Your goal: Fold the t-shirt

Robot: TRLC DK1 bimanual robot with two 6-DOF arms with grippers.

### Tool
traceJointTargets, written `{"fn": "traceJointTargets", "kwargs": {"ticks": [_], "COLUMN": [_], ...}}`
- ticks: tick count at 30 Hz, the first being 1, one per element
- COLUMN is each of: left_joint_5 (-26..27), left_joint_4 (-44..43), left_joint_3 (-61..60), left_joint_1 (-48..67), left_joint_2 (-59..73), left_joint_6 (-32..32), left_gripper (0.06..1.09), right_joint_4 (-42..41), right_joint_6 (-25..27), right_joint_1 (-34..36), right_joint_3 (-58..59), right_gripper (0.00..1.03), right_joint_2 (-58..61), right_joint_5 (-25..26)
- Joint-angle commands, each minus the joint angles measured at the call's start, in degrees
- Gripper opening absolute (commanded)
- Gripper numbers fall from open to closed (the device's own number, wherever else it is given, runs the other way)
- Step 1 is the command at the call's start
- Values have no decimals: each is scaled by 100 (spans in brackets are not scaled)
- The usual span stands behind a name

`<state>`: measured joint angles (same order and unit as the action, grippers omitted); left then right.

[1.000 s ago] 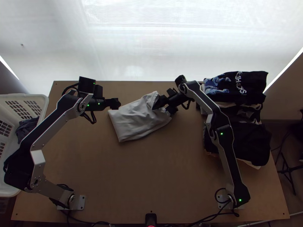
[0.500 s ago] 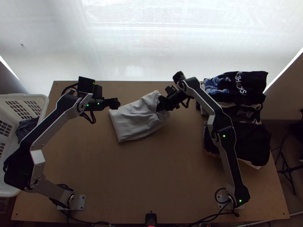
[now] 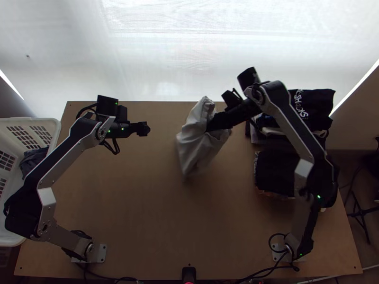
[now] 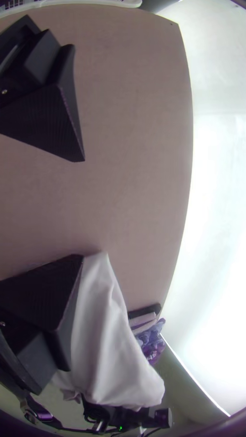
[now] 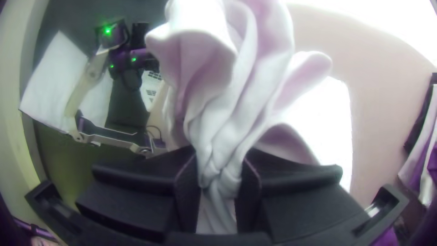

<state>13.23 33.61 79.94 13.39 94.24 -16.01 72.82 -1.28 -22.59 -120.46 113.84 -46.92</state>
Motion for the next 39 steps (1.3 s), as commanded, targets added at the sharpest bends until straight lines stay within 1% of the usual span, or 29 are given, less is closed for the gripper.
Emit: {"fn": "traceJointTargets", "kwargs": {"ticks": [1, 4, 8, 11, 13, 14, 16, 18, 22, 27, 30, 35, 39], "left_joint_5": [12, 12, 12, 12, 12, 12, 12, 12, 12, 12, 4, 4, 4], "left_joint_4": [-12, -12, -12, -12, -12, -12, -12, -12, -12, -12, -12, -12, -3], "left_joint_3": [74, 136, 171, 171, 171, 171, 171, 171, 206, 224, 250, 285, 329], "left_joint_1": [147, 252, 358, 393, 410, 419, 445, 489, 551, 604, 612, 604, 586], "left_joint_2": [25, 33, 42, 42, 33, 33, 33, 33, 33, 42, 42, 42, 33], "left_joint_6": [-43, -86, -139, -166, -192, -210, -227, -236, -236, -227, -227, -192, -157], "left_gripper": [104, 104, 104, 104, 104, 104, 104, 104, 104, 104, 104, 104, 104], "right_joint_4": [268, 391, 558, 954, 1288, 1428, 1797, 2035, 2254, 2369, 2378, 2378, 2378], "right_joint_6": [31, 31, 110, 532, 901, 989, 1262, 1411, 1701, 2316, 2606, 2782, 3125], "right_joint_1": [211, 519, 1178, 1846, 2312, 2549, 2927, 3261, 3788, 4579, 4852, 4913, 5282], "right_joint_3": [735, 972, 1218, 1227, 1236, 1245, 1227, 1306, 1790, 2510, 2783, 2844, 3205], "right_gripper": [3, 3, 3, 3, 3, 3, 3, 3, 3, 3, 3, 3, 3], "right_joint_2": [-1417, -1874, -2419, -2639, -2727, -2771, -2850, -3043, -3492, -3755, -3764, -3667, -3492], "right_joint_5": [7, -2, 7, -2, -11, -28, -142, -301, -353, -485, -573, -643, -670]}}
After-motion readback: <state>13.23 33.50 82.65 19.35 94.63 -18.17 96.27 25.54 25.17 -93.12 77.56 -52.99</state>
